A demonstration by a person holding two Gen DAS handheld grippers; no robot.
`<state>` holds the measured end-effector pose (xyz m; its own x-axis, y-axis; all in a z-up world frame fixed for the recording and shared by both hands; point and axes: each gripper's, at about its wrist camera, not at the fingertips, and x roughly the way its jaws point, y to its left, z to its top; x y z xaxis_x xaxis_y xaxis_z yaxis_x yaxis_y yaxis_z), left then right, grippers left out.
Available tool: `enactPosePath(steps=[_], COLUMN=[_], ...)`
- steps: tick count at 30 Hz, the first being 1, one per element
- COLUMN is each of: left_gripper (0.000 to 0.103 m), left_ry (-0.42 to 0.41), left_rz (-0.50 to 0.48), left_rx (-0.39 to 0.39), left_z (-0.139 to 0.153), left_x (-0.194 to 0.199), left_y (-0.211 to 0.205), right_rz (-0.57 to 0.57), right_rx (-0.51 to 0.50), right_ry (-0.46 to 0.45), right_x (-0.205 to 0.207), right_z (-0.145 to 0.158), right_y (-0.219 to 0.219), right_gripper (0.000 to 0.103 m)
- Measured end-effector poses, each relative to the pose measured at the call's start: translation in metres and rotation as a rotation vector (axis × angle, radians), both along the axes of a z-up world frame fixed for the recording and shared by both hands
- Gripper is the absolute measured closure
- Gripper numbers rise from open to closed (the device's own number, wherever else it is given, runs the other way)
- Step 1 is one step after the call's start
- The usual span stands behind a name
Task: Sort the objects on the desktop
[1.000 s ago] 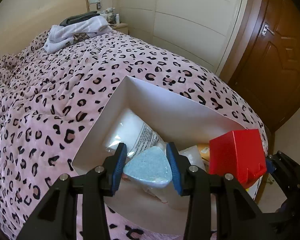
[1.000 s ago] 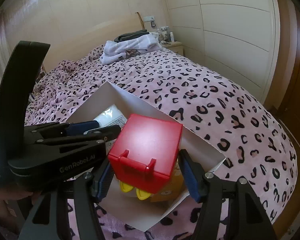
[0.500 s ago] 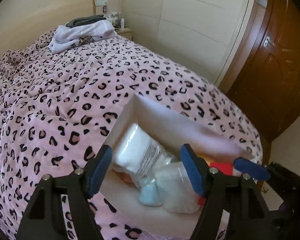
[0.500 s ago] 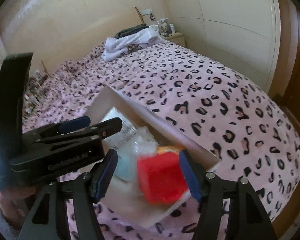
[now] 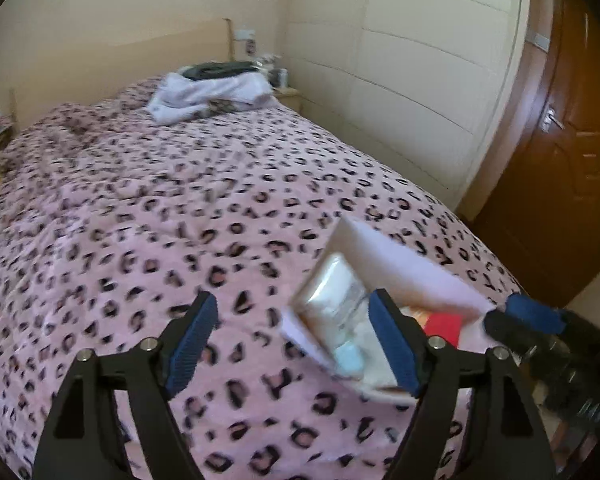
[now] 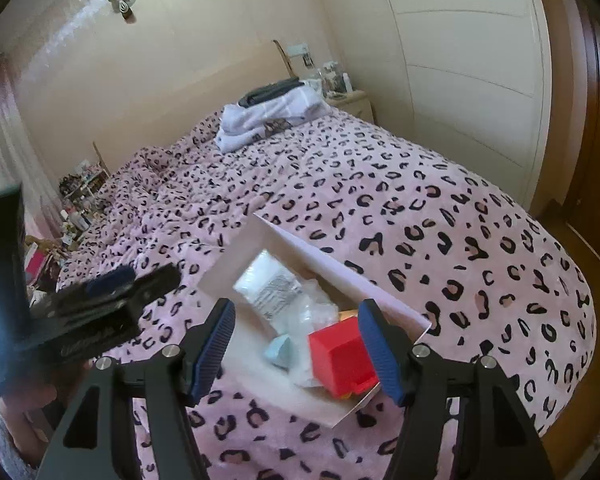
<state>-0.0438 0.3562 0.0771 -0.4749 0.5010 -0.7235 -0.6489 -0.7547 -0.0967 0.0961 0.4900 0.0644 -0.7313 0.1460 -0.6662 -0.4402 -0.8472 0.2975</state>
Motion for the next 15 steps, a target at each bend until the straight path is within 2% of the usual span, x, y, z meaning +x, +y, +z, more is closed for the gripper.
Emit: enactPosePath(steps=[4, 9, 15], left_gripper=[0.020, 0.020, 0.020], left_ry=[-0.011, -0.051, -0.135], left_rz=[0.044, 0.050, 0.030], left_rx=[-0.027, -0.105, -0.115], left_z=[-0.012, -0.047, -0.083], left_x=[0.016, 0.044, 0.077], left_y=[-0.039, -0.070, -0.078], right_rz=[-0.022, -0.073, -0.114], right_rx=[-0.007, -0.014, -0.041], right_ry=[0.002, -0.015, -0.073], right_x=[0.015, 0.036, 0.061], right_z=[-0.007, -0.031, -0.063], right_y=[-0.022, -0.049, -0.073], right_gripper=[0.035, 0.035, 0.035])
